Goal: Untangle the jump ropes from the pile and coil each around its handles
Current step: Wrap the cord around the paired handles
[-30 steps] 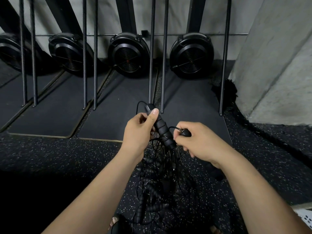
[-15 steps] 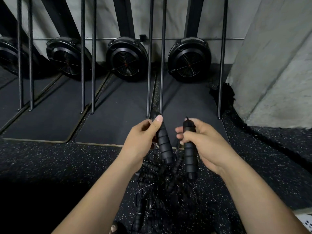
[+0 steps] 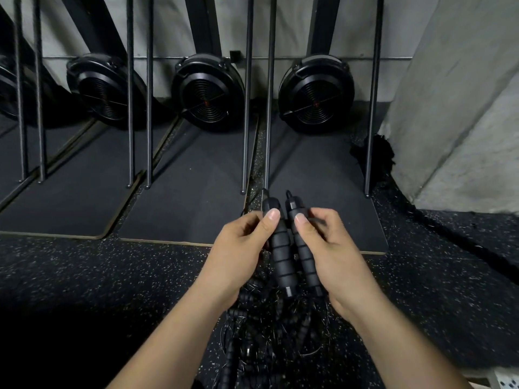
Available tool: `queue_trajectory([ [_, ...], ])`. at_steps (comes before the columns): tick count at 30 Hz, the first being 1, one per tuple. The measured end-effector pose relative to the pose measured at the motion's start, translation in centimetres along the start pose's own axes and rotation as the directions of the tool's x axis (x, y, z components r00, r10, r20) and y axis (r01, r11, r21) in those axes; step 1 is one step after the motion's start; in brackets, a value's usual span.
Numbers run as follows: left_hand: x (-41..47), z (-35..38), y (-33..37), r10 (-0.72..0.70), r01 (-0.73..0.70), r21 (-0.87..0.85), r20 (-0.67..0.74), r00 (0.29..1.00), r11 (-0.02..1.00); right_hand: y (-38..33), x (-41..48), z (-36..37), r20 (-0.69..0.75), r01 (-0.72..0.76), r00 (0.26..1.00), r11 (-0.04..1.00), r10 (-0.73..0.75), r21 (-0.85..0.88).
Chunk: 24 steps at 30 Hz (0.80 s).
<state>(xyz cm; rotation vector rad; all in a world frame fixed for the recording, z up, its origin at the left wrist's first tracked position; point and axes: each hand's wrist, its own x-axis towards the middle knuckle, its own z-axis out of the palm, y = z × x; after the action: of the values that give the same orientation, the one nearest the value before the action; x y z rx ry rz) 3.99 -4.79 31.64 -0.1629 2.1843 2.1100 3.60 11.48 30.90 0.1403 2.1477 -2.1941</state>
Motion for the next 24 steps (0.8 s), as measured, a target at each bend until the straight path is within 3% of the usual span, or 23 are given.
queue_trajectory([
  [3, 0.5, -0.1, -0.2, 0.007, -0.007, -0.01, 0.021, 1.0, 1.0, 0.6, 0.6, 0.0, -0.076, -0.008, 0.997, 1.0, 0.007, -0.015],
  [18, 1.4, 0.1, -0.5, -0.03, 0.03, -0.069, 0.001, 1.0, 0.997, 0.3, 0.6, 1.0, -0.016, 0.037, 0.999, 0.999, -0.037, 0.006],
  [24, 1.5, -0.5, 0.0, -0.005, 0.003, -0.082, -0.025, 1.0, 0.997, -0.3, -0.3, 1.0, 0.215, -0.085, 0.975, 0.985, 0.052, 0.147],
])
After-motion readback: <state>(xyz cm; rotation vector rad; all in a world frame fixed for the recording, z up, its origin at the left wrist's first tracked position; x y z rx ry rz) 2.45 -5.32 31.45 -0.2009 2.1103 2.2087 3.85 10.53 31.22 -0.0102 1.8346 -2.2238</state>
